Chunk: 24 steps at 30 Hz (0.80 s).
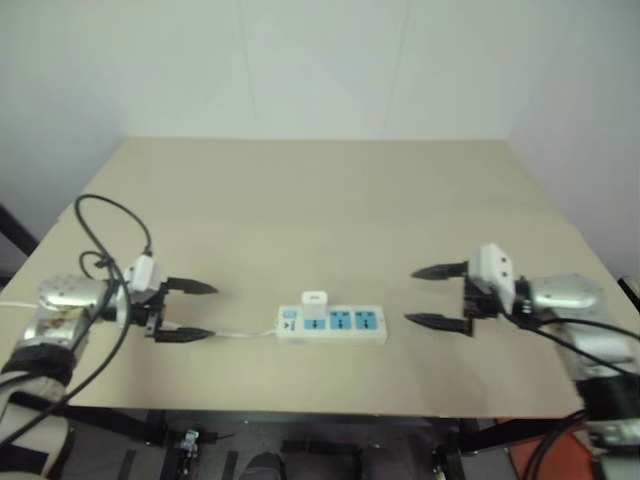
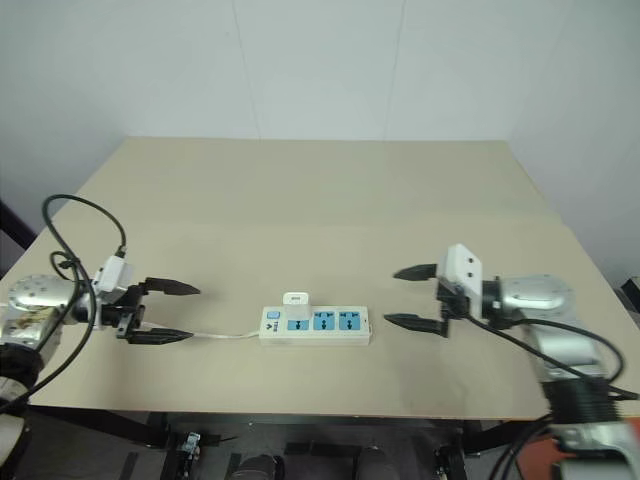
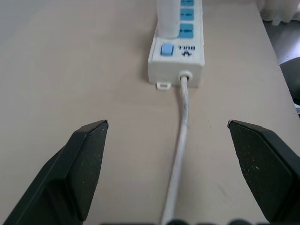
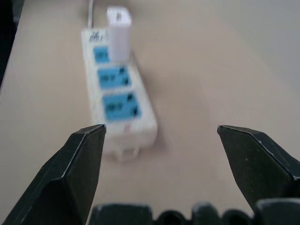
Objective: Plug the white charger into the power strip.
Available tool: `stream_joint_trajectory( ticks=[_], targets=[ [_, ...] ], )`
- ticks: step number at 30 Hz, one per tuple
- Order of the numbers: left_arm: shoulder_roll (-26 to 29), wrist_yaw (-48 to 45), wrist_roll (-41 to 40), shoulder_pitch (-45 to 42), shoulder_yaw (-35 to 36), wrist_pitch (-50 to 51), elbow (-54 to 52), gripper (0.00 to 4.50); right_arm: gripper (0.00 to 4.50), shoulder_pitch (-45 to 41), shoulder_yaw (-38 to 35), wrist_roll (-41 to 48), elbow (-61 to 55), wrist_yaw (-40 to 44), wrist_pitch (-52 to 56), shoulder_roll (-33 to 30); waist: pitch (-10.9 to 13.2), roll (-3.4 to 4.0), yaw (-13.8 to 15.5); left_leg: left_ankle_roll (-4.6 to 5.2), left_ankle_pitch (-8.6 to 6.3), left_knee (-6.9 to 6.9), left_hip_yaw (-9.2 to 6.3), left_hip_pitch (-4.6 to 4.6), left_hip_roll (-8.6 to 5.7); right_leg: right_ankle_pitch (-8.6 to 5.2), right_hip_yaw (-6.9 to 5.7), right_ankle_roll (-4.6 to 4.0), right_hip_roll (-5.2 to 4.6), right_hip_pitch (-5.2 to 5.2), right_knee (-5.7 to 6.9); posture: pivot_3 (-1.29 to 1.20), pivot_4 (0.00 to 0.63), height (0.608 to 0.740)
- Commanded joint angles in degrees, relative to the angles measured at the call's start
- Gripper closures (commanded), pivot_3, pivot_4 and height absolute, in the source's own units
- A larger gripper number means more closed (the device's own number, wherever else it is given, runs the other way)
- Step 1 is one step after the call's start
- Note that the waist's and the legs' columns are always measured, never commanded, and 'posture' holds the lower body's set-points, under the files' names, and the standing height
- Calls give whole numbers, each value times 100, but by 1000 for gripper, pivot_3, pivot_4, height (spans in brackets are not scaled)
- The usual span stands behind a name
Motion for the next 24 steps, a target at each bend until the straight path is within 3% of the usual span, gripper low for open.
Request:
stream_joint_trajectory(
  ticks=[1,24],
  targets=[
    [106,-19,-148,-30,252,29,-81,51,0,273,-336,139,-281,140,107,-356,1,0,1,0,0,1,2,0,0,0,1,0,0,0,-3,0,150,740],
    [-349,-19,82,10,436,244,-280,51,0,1015,-757,305,-724,-175,568,-701,10,-4,-11,0,0,4,7,-3,2,1,3,0,1,-1,0,0,150,740]
  ],
)
